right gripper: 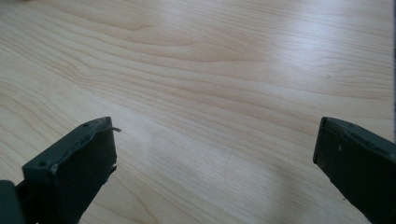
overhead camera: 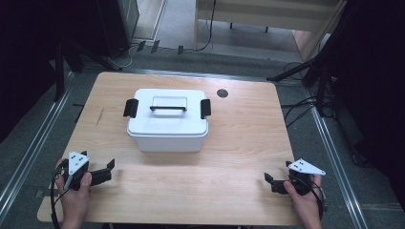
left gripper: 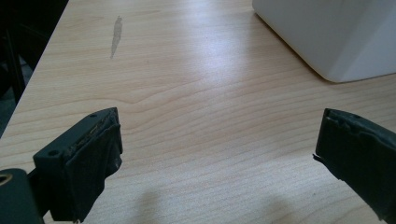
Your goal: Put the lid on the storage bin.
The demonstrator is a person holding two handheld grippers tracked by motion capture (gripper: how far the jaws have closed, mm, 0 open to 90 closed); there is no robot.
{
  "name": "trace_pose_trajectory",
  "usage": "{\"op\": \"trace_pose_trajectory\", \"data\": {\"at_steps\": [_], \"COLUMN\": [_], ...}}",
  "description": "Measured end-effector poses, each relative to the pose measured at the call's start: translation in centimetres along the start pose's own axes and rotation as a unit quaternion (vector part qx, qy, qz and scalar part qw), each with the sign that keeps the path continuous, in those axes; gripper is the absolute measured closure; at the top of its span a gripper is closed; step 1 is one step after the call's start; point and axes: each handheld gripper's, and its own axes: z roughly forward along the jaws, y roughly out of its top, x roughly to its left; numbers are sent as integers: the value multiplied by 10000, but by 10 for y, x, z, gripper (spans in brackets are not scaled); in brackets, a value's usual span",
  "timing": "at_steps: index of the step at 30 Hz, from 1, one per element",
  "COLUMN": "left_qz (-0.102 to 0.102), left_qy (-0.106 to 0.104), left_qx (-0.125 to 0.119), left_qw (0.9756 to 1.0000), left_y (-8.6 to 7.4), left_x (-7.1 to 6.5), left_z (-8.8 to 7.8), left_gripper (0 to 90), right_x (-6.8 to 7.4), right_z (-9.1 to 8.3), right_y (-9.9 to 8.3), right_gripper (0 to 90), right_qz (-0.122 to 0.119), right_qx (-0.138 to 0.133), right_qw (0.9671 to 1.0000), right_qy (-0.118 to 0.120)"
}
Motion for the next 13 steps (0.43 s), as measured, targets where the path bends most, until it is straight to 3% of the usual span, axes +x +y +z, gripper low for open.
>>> {"op": "trace_pose_trajectory", "data": {"at_steps": [10, 13], "left_qz": [-29, -20], "left_qy": [1, 12], "left_qx": [-14, 1], "left_qw": [10000, 10000], "left_y": [0, 0], "left_x": [1, 0], "left_z": [0, 1], "left_gripper": [10, 10], "right_x": [4, 4], "right_z": [-10, -11], "right_y": [-13, -14], "right_gripper": [0, 0], "right_qz": [264, 335], "right_qx": [-490, -513], "right_qw": [9976, 9972], "right_qy": [-419, -420]}}
